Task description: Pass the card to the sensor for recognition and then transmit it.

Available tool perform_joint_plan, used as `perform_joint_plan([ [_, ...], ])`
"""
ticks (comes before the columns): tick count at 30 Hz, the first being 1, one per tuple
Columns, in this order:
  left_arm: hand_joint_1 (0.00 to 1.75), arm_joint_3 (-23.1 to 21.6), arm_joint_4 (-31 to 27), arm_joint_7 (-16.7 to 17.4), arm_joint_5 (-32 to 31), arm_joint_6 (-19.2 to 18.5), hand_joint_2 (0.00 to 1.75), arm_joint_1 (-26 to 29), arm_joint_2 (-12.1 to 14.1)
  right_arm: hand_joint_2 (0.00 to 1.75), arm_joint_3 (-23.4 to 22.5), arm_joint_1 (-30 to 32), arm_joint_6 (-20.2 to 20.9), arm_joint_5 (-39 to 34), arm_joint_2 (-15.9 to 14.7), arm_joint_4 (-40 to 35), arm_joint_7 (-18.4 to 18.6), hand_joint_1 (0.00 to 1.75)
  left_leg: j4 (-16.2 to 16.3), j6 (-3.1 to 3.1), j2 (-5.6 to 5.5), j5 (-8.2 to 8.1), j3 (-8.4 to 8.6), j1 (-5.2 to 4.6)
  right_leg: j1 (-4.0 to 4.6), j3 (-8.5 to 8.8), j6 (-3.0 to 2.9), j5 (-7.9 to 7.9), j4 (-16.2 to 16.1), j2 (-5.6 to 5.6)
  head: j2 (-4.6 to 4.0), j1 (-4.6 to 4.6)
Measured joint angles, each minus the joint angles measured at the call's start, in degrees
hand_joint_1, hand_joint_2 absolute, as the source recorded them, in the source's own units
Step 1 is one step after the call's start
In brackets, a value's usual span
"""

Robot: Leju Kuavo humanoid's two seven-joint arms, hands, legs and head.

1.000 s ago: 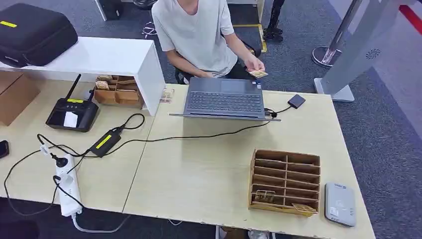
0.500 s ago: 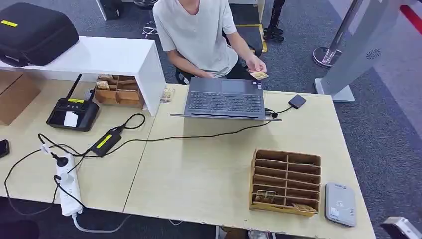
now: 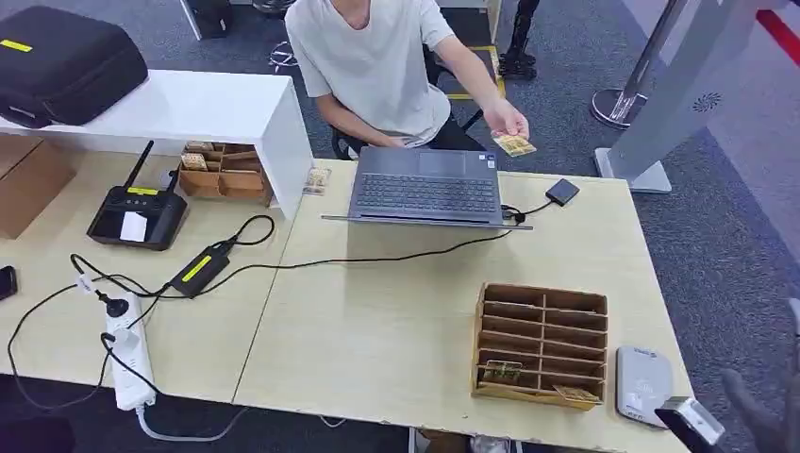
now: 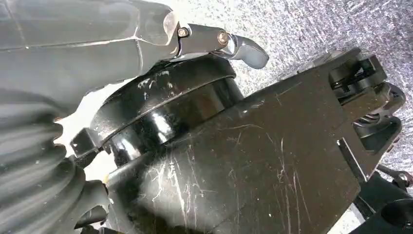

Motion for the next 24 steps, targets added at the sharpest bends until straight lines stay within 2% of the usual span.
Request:
perform_joint_plan([
  [3, 0.0, 0.0, 0.0, 0.0, -0.2, 0.0, 1.75, 0.0, 0.0, 1.75, 2.5, -0.1, -0.3, 0.2, -0.9, 0.0, 1.0, 0.0, 0.0, 0.0, -0.08, 0.01, -0.03, 0.0, 0.0, 0.02, 0.0, 0.0, 0.0, -0.12, 0.0, 0.0],
  [4, 0.0, 0.0, 0.0, 0.0, -0.3, 0.0, 0.0, 0.0, 0.0, 1.75, 3.3, -0.2, -0.4, 0.3, -1.5, 0.0, 1.2, 0.0, 0.0, 0.0, -0.06, 0.0, -0.05, 0.0, 0.0, 0.04, 0.0, 0.0, 0.0, -0.09, 0.0, 0.0],
  [7, 0.0, -0.1, 0.0, -0.2, -0.8, -0.5, 0.0, 0.1, 0.0, 1.75, 7.0, -2.5, -0.1, 1.6, -3.0, 0.9, 2.6, 0.0, 0.0, -0.01, 0.11, 0.0, -0.02, 0.0, 0.0, 0.0, -0.01, 0.03, 0.0, 0.15, 0.0, -0.02],
  [8, 0.0, -0.3, 0.0, -0.2, -1.0, -0.8, 1.75, 0.1, 0.0, 1.75, 8.6, -3.8, -0.1, 2.1, -3.5, 1.5, 3.2, 0.0, 0.0, -0.01, 0.17, 0.0, 0.01, 0.0, 0.0, -0.01, -0.01, 0.03, 0.0, 0.17, 0.0, 0.0],
  [17, 0.0, -0.5, 0.0, -0.5, -2.9, -1.4, 1.75, 0.0, 0.0, 1.75, 23.0, -18.3, 1.3, 3.5, -5.2, 11.2, 7.6, 0.0, 0.0, -0.11, 0.09, 0.16, 0.01, 0.0, 0.01, -0.02, -0.11, 0.14, 0.0, 0.1, 0.0, -0.02],
  [18, 0.0, -0.5, 0.0, -0.5, -2.8, -1.4, 0.0, 0.0, 0.0, 1.75, 23.9, -19.7, 1.4, 3.5, -5.2, 12.0, 7.8, 0.0, 0.0, -0.11, 0.09, 0.16, 0.02, 0.0, 0.01, -0.02, -0.11, 0.14, 0.0, 0.1, 0.0, -0.02],
  [24, 0.0, -0.6, 0.0, -0.3, -2.9, -1.4, 0.0, 0.1, 0.1, 1.75, 29.5, -26.5, 1.9, 2.8, -5.1, 17.5, 8.4, 0.0, 0.0, -0.11, 0.1, 0.16, -0.01, 0.01, 0.02, -0.04, -0.11, 0.14, 0.1, 0.09, 0.0, 0.0],
])
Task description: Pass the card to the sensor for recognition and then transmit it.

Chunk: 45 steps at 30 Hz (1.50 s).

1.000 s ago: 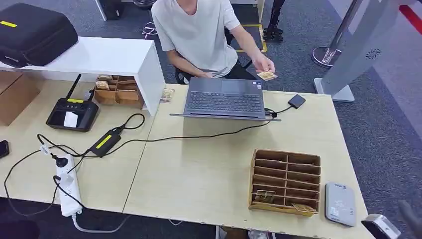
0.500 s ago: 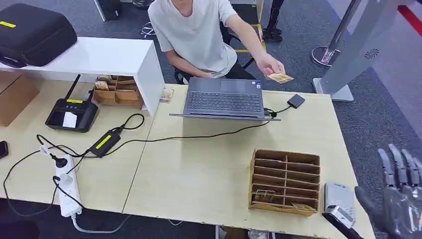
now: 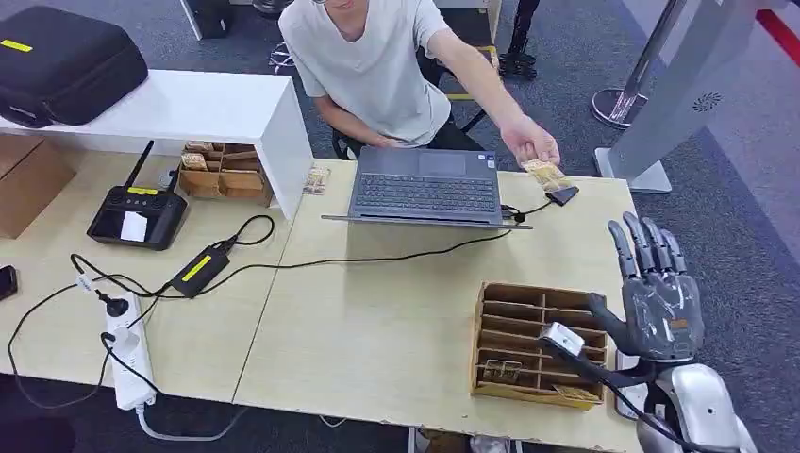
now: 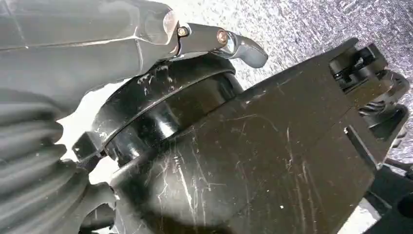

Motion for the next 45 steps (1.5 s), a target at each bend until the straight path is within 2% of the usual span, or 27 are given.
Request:
perform_joint_plan([
  [1, 0.0, 0.0, 0.0, 0.1, -0.2, 0.0, 1.75, 0.0, 0.0, 1.75, 0.7, -0.8, 0.0, -0.1, 0.1, 0.8, 0.0, 0.0, 0.0, 0.0, 0.0, 0.0, 0.0, 0.0, 0.0, -0.01, 0.0, 0.0, 0.0, 0.0, 0.0, 0.0],
  [5, 0.0, -0.1, 0.0, -0.4, -3.8, 0.4, 1.75, 0.1, 0.0, 1.75, 3.2, -3.7, -0.2, -0.9, 0.6, 3.5, 0.4, 0.0, 0.0, 0.0, -0.02, 0.0, -0.02, 0.0, 0.01, -0.03, 0.0, 0.0, 0.0, 0.0, 0.0, 0.0],
  [9, 0.0, -0.3, 0.0, -5.2, -8.5, 3.4, 1.75, 0.5, -0.2, 1.75, 4.5, -4.4, -0.6, -1.1, 0.9, 4.7, 1.0, 0.0, 0.0, 0.0, -0.11, 0.0, -0.06, 0.01, 0.02, -0.04, 0.0, 0.0, 0.0, -0.09, 0.0, 0.0],
  [12, 0.0, -0.3, 0.0, -5.1, -7.6, 1.7, 1.75, 0.3, -0.3, 1.75, 5.3, -4.9, -0.7, -1.1, 1.3, 5.4, 1.2, 0.0, 0.0, 0.0, -0.11, 0.0, -0.08, 0.01, 0.02, -0.05, 0.0, 0.0, 0.0, -0.09, 0.0, 0.0],
  [13, 0.0, -0.3, 0.0, -4.7, -7.2, 0.9, 0.0, 0.1, -0.3, 1.75, 5.6, -5.2, -0.7, -1.1, 1.5, 5.6, 1.3, 0.0, 0.0, 0.0, -0.11, 0.0, -0.08, 0.01, 0.02, -0.05, 0.0, 0.0, 0.0, -0.09, 0.0, -0.02],
  [14, 0.0, -0.3, 0.0, -4.5, -7.0, 0.5, 1.75, 0.1, -0.3, 1.75, 5.9, -5.5, -0.7, -1.1, 1.7, 5.8, 1.3, 0.0, 0.0, 0.0, -0.11, 0.0, -0.06, 0.01, 0.02, -0.05, 0.0, 0.0, 0.0, -0.09, 0.0, 0.0],
  [18, 0.0, -0.3, 0.0, -6.0, -6.3, -1.8, 1.75, -0.1, -0.2, 1.75, 7.1, -7.2, -0.6, -1.8, 2.4, 7.0, 0.7, 0.0, 0.0, -0.01, -0.11, 0.01, -0.07, 0.01, 0.02, -0.05, 0.0, 0.0, 0.0, -0.09, 0.0, -0.02],
  [25, 0.0, -0.3, 0.4, -11.2, -8.1, -1.0, 1.75, 0.2, -0.1, 1.75, 8.4, -8.3, -0.6, -2.1, 3.9, 8.4, 0.7, 0.0, 0.0, -0.02, -0.3, 0.02, -0.1, -0.01, 0.01, -0.05, 0.0, 0.0, 0.0, -0.18, 0.0, -0.02],
  [26, 0.0, -0.3, 0.4, -12.6, -8.6, 0.0, 1.75, 0.4, -0.1, 1.75, 8.5, -8.4, -0.6, -2.1, 4.0, 8.4, 0.9, 0.0, 0.0, -0.02, -0.3, 0.02, -0.1, -0.01, 0.0, -0.06, 0.0, 0.0, 0.0, -0.19, 0.0, 0.0],
  [28, 0.0, -0.3, 0.4, -17.4, -10.8, 2.4, 1.75, 1.0, -0.4, 1.75, 8.6, -8.5, -0.6, -2.2, 4.4, 8.6, 0.9, 0.0, 0.0, -0.02, -0.28, 0.02, -0.13, 0.0, 0.01, -0.07, 0.0, 0.0, 0.0, -0.18, 0.0, -0.02],
  [34, 0.0, -0.3, 0.5, -17.4, -8.6, 0.9, 1.75, 0.9, -0.9, 1.75, 9.4, -11.4, -0.5, -2.8, 6.5, 11.0, 0.3, 0.0, 0.0, -0.05, -0.32, 0.08, -0.15, -0.02, -0.01, -0.11, 0.0, 0.0, 0.0, -0.23, 0.0, 0.0],
  [35, 0.0, -0.3, 0.5, -17.4, -8.0, 0.6, 0.0, 0.9, -0.9, 1.75, 9.6, -11.8, -0.5, -3.1, 6.8, 11.3, 0.2, 1.15, 0.0, -0.06, -0.36, 0.09, -0.16, -0.02, -0.01, -0.11, 0.0, 0.01, 0.0, -0.26, 0.0, -0.02],
  [36, 0.0, -0.3, 0.6, -17.4, -7.5, 0.0, 0.0, 0.8, -0.9, 1.75, 9.8, -12.2, -0.6, -3.5, 7.1, 11.7, 0.0, 1.75, 0.0, -0.06, -0.36, 0.09, -0.16, -0.02, -0.01, -0.11, -0.01, 0.01, 0.0, -0.26, 0.0, -0.02],
  [45, 0.0, -0.3, 1.4, -16.3, -5.4, -3.3, 0.0, 0.0, -1.0, 1.75, 10.6, -14.3, -1.1, -4.8, 8.6, 13.7, -1.4, 1.75, 0.0, -0.04, -0.38, 0.1, -0.17, -0.07, -0.05, -0.11, -0.01, 0.0, 0.0, -0.27, 0.0, -0.02],
])
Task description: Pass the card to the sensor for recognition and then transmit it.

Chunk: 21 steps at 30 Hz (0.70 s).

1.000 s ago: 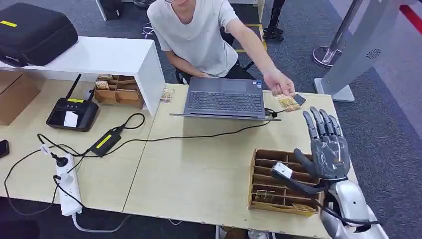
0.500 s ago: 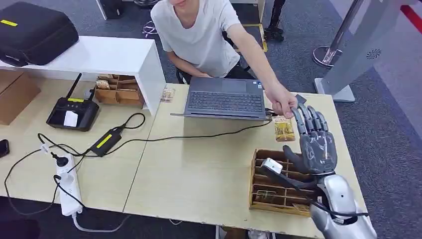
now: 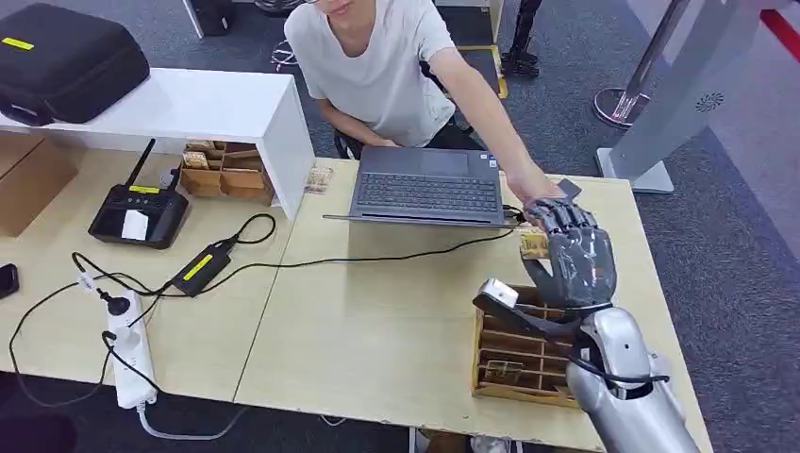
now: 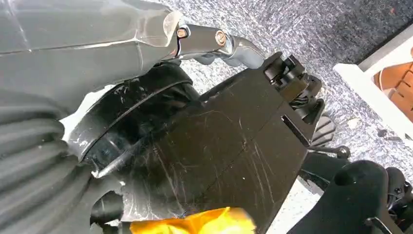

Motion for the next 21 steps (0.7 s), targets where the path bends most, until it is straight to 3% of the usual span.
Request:
perform_joint_plan([
  [21, 0.0, 0.0, 0.5, 0.7, 0.6, -1.7, 0.0, -0.5, 0.0, 1.75, 0.5, -0.3, -0.4, -0.4, 0.7, 0.7, -0.6, 1.75, 0.0, 0.0, 0.0, 0.0, 0.0, -0.04, -0.04, 0.0, 0.0, 0.0, 0.0, 0.0, 0.0, -0.02],
])
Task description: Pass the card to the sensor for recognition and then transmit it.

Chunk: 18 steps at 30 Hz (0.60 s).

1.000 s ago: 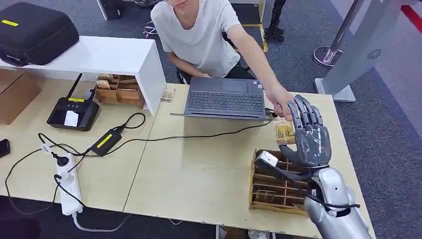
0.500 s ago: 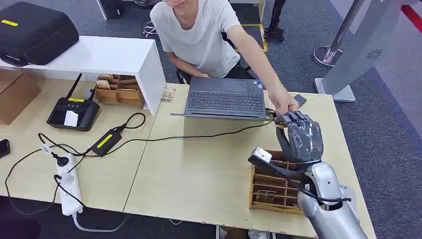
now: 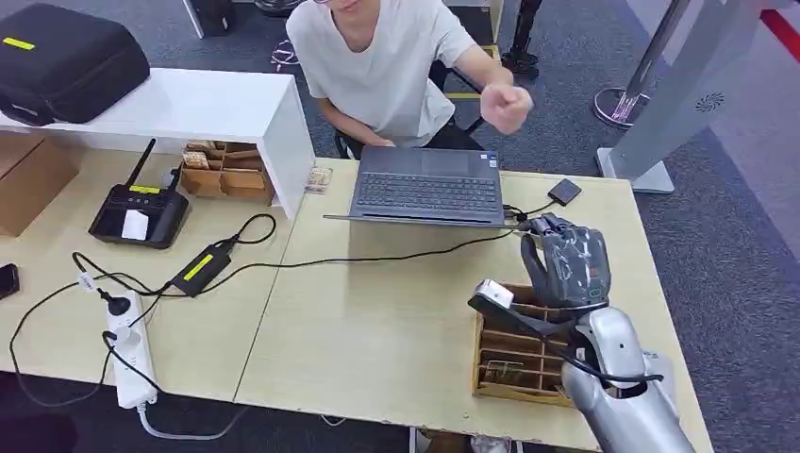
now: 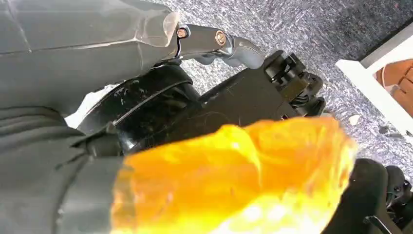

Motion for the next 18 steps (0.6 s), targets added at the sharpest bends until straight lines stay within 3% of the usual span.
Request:
perform_joint_plan([
  [8, 0.0, 0.0, 0.0, -0.3, 1.1, -0.2, 0.0, 0.0, 0.0, 1.75, 0.0, 0.8, -1.9, 0.4, 0.2, 0.2, -0.7, 1.75, 0.0, 0.0, 0.0, 0.0, 0.03, 0.0, 0.0, -0.02, 0.0, 0.0, 0.0, 0.0, 0.0, 0.02],
  [13, 0.0, 0.0, 0.0, 0.1, 1.9, 0.1, 0.0, -0.1, 0.0, 1.75, -1.6, 4.9, -3.0, 1.6, -0.3, -3.1, -0.6, 1.75, 0.0, 0.01, -0.01, -0.01, 0.01, -0.01, 0.0, -0.04, 0.0, -0.01, 0.0, -0.01, 0.0, 0.02],
  [18, 0.0, 0.0, 0.1, -0.5, 2.9, 0.3, 0.0, 0.0, 0.0, 1.75, -6.2, 11.7, -5.0, 2.4, -2.8, -8.2, -0.8, 1.75, 0.0, 0.02, -0.05, -0.03, -0.03, -0.03, -0.02, -0.04, 0.02, -0.02, -0.1, -0.07, 0.0, 0.02],
])
